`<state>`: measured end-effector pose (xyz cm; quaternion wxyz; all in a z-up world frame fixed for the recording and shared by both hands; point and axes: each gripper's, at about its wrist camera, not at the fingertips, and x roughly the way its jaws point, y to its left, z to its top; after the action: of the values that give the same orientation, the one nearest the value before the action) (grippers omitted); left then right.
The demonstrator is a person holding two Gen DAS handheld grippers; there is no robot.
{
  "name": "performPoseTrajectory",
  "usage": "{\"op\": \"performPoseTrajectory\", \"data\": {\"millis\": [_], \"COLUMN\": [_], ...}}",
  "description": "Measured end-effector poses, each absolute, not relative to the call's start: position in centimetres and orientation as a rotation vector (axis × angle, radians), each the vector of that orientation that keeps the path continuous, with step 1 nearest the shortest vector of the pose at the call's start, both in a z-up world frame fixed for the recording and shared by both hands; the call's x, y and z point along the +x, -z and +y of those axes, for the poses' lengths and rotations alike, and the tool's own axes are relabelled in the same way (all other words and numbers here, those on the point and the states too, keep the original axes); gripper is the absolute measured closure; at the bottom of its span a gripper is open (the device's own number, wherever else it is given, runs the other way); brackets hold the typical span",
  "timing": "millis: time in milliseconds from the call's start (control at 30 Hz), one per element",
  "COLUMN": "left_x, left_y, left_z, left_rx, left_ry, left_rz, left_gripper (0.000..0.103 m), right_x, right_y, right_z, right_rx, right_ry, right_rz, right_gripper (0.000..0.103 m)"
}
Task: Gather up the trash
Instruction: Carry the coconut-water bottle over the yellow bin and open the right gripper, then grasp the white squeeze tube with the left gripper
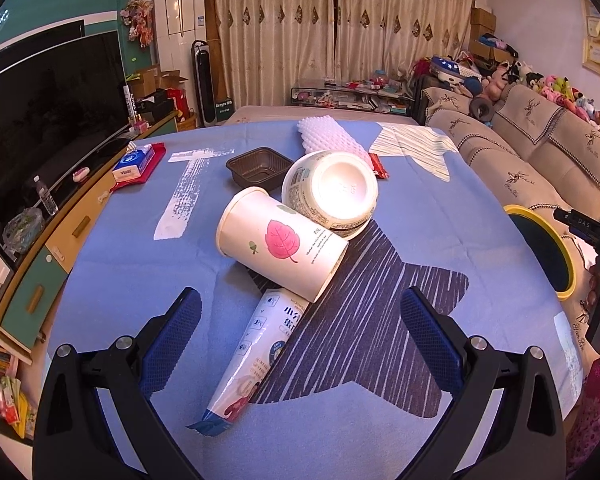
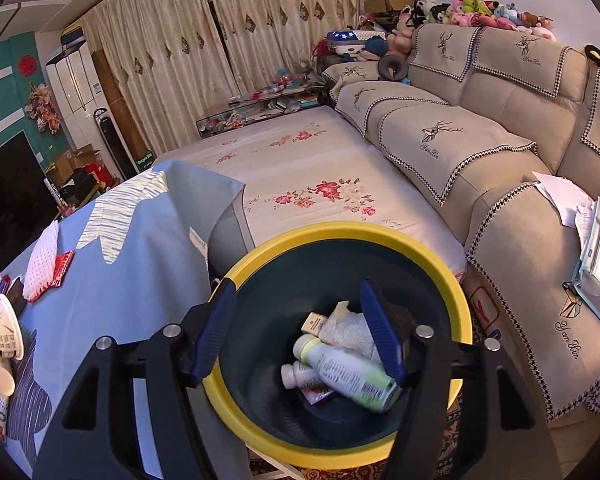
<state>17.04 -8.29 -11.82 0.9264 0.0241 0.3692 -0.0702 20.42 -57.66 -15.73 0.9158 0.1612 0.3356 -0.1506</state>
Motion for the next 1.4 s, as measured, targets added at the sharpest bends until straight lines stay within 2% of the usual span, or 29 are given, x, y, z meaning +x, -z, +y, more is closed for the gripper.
{"op": "performPoseTrajectory", "data": {"millis": [467,733,967,1033,1100,1267,1400], "left_x": [20.2,21.0,21.0,21.0,20.9,20.3,20.0], "left_y": [15.1,17.3,18.0,17.9,17.8,17.6,17.5], "left_z": [-5.8,-6.0,-6.0,-5.6,-5.4,-5.5,-5.6], "left_rx": [0.049,0.098,0.148,0.148,0.147,0.166,0.180], "left_ry": [0.199,0.265,0.246,0.243,0.247,0.262,0.266], "left_rz": [0.862,0.951,0.966,0.965,0.963,0.959,0.953], "left_gripper": [0.005,0.014,0.027,0.033,0.045,0.064,0.070], "right_x": [21.1,21.1,21.0,20.9,20.9,20.7,20.3], "right_y": [17.3,17.2,17.2,17.2,17.2,17.3,17.4], "right_z": [-55.3,-55.5,-55.5,-55.4,-55.4,-55.3,-55.2], "right_rx": [0.326,0.328,0.328,0.328,0.328,0.330,0.335], "right_ry": [0.246,0.247,0.242,0.241,0.241,0.237,0.231], "right_rz": [0.733,0.735,0.739,0.740,0.742,0.750,0.757], "right_gripper": [0.039,0.039,0.039,0.039,0.039,0.039,0.039]}}
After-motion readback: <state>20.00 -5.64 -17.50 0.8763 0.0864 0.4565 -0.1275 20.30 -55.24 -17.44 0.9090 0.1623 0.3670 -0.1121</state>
